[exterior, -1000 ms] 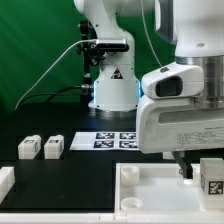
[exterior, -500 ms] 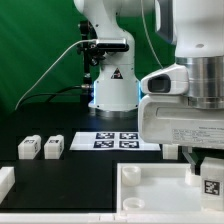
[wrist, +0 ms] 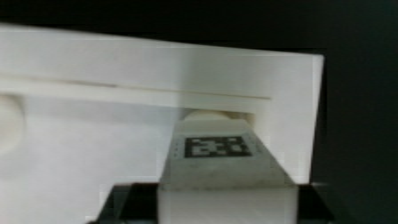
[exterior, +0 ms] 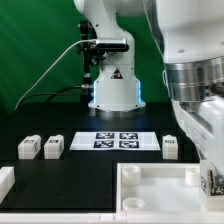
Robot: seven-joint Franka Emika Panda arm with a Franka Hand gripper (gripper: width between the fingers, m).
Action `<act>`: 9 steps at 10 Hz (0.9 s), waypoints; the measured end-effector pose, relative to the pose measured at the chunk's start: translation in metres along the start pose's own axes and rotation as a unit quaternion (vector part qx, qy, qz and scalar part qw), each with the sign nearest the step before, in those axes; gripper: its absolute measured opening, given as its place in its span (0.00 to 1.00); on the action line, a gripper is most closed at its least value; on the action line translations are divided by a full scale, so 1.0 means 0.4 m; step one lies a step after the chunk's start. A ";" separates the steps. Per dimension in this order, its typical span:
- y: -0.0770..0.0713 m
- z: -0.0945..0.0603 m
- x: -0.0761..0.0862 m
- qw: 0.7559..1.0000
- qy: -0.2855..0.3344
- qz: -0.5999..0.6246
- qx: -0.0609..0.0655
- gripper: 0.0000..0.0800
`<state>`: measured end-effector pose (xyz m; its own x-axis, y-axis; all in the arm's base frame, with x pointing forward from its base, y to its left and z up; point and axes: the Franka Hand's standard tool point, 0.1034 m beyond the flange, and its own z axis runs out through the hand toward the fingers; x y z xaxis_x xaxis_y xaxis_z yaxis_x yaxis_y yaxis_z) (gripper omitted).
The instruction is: Assemble one leg
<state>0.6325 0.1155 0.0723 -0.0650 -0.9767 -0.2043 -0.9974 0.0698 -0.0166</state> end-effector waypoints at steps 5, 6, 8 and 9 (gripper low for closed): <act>0.008 0.010 -0.020 0.990 0.006 -0.141 0.000 0.77; 0.005 0.012 -0.029 0.980 0.005 -0.197 0.007 0.80; 0.018 0.012 -0.028 0.957 0.012 -0.290 0.018 0.81; 0.018 0.014 -0.024 0.941 0.013 -0.338 0.016 0.81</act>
Offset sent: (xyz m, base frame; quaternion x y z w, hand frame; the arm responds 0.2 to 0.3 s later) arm 0.0000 0.0000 0.0000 0.0000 0.0000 0.0000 1.0000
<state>0.6261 0.1265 0.0688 0.5827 -0.8050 -0.1113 -0.8097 -0.5634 -0.1642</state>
